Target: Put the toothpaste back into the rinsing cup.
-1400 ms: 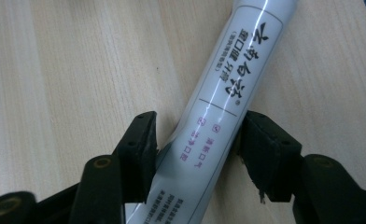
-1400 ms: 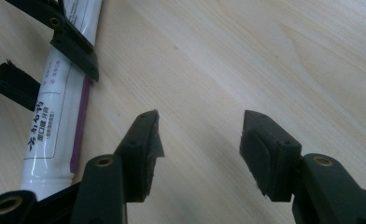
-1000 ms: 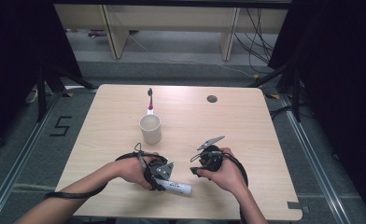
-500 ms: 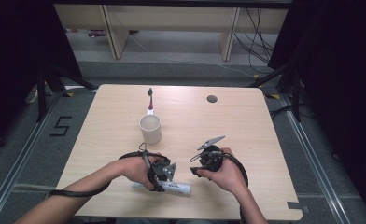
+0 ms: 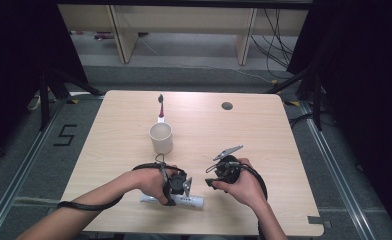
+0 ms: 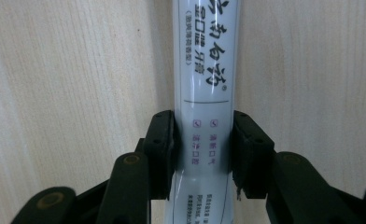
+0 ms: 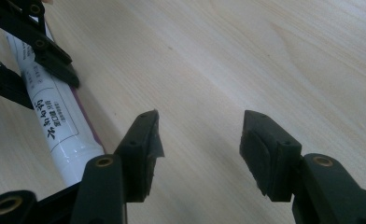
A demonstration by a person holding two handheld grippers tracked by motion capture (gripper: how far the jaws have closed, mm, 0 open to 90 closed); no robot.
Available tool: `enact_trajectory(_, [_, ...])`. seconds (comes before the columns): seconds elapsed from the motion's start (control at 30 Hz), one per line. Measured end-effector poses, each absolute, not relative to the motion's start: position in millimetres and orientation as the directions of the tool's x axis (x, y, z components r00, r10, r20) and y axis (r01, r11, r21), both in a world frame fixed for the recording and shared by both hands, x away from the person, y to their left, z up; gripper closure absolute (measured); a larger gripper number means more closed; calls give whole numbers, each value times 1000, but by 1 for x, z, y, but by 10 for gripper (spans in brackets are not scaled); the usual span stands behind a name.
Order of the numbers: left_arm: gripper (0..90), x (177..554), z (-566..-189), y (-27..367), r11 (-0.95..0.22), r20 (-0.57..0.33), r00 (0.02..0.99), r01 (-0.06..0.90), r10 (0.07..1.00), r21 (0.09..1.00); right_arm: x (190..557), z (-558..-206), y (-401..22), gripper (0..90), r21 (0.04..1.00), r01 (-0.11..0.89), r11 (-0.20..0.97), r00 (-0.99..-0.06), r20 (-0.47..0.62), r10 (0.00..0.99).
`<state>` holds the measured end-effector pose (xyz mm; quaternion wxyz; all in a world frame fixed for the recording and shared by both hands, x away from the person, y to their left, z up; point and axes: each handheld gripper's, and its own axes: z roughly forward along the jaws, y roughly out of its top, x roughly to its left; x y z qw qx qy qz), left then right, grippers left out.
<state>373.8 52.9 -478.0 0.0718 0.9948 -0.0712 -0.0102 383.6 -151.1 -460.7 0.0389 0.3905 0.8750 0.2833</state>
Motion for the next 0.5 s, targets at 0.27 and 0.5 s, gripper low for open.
enact_trajectory(0.27, [634, 372, -478, 51, -982, -7, 989, -143, -145, 123, 384, -461, -152, 474, 533, 657, 533, -693, 148, 706])
enact_trajectory(0.5, [671, 372, -476, 52, -979, 7, 987, -158, -159, 130, 385, -461, -155, 474, 539, 656, 528, -692, 150, 706])
